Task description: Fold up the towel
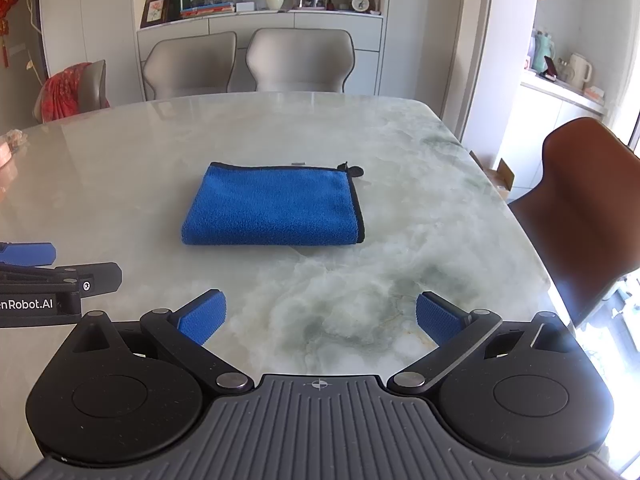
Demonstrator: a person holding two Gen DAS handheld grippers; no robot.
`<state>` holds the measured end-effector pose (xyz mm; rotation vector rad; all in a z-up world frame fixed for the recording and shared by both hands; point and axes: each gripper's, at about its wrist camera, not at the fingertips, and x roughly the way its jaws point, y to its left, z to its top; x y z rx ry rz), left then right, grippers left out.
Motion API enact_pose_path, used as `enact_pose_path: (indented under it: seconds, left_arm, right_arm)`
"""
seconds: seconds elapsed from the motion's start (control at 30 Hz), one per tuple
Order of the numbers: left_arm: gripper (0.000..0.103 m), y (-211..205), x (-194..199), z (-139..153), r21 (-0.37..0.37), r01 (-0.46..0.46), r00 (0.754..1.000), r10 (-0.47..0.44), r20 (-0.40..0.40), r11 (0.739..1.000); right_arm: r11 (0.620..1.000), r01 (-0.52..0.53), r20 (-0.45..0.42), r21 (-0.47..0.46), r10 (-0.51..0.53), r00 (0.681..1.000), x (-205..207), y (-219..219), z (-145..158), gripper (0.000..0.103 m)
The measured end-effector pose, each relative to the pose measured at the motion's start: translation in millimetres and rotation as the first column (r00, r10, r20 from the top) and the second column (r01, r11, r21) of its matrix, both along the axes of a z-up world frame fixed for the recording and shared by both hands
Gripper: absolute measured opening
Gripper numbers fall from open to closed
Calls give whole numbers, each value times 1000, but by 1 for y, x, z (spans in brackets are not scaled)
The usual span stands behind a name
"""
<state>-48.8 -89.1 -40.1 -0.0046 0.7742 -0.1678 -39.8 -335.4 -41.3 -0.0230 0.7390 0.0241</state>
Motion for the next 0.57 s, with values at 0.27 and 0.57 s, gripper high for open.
enact_pose_path:
  seconds: [0.27,0.57]
  left_arm:
    - [90,1,-1,-1,-2,-4,1000,4,-4,1000]
    - [92,-2,-2,0,8,-9,1000,9,-1,1000]
  right_arm:
    - [1000,0,-2,-1,0,1000,0,0,0,102]
    - [1000,1,-7,3,-1,1000,2,-1,-1,102]
